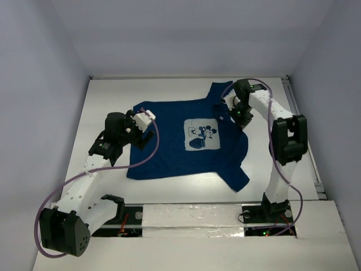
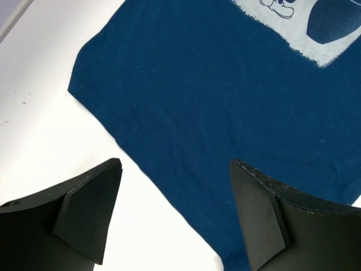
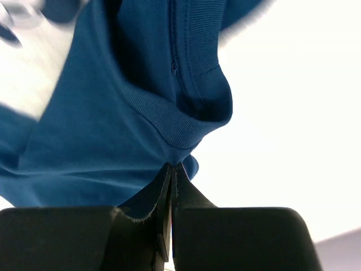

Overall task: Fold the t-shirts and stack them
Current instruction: Flatten out the tshirt

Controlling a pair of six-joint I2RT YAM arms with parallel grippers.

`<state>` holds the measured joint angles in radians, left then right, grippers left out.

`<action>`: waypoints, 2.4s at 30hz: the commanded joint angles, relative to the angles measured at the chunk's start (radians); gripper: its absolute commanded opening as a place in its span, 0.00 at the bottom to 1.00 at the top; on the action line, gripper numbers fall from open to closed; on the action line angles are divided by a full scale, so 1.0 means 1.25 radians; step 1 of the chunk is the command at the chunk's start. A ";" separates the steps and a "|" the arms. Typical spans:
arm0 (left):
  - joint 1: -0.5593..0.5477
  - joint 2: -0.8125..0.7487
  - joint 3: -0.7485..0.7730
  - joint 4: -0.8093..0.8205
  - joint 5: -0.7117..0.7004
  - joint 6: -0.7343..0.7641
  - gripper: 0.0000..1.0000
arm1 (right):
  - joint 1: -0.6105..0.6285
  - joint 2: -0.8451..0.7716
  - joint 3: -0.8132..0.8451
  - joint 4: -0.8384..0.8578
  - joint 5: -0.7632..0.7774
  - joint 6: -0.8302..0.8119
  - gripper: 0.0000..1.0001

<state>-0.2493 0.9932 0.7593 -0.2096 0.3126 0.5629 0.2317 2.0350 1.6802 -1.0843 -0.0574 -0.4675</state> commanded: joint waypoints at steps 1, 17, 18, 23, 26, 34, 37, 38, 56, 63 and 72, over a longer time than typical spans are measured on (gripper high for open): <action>-0.003 -0.021 -0.001 0.004 0.022 -0.015 0.75 | -0.034 -0.099 -0.054 0.040 0.042 -0.005 0.01; -0.003 -0.048 0.020 -0.030 0.028 -0.004 0.75 | -0.058 -0.260 -0.417 0.133 0.172 -0.032 0.01; -0.003 -0.050 0.021 -0.031 0.030 -0.004 0.75 | -0.058 -0.266 -0.435 0.141 0.180 -0.032 0.02; -0.003 -0.055 0.021 -0.035 0.043 -0.010 0.75 | -0.058 -0.289 -0.479 0.162 0.221 -0.027 0.13; -0.003 -0.055 0.014 -0.034 0.044 -0.015 0.75 | -0.058 -0.312 -0.442 0.162 0.275 -0.007 0.22; -0.003 -0.014 -0.026 0.034 0.020 -0.016 0.73 | -0.058 -0.292 -0.163 0.099 0.316 0.032 0.36; -0.003 0.030 -0.018 0.089 0.000 -0.032 0.67 | -0.058 -0.199 0.002 0.085 0.266 0.048 0.32; -0.003 0.046 -0.006 0.103 -0.012 -0.040 0.66 | -0.058 -0.169 0.042 0.082 0.213 0.052 0.31; 0.039 0.667 0.445 0.090 -0.136 -0.199 0.00 | -0.058 0.270 0.533 -0.006 -0.134 0.137 0.00; 0.039 0.817 0.621 0.059 -0.145 -0.226 0.00 | -0.058 0.229 0.465 0.000 -0.181 0.131 0.00; 0.046 0.941 0.736 -0.014 -0.124 -0.238 0.00 | -0.058 0.183 0.403 0.017 -0.195 0.127 0.00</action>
<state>-0.2001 2.1799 1.6283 -0.1875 0.1390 0.2878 0.1589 2.3318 2.1937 -1.0729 -0.2726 -0.3107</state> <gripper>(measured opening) 0.003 0.009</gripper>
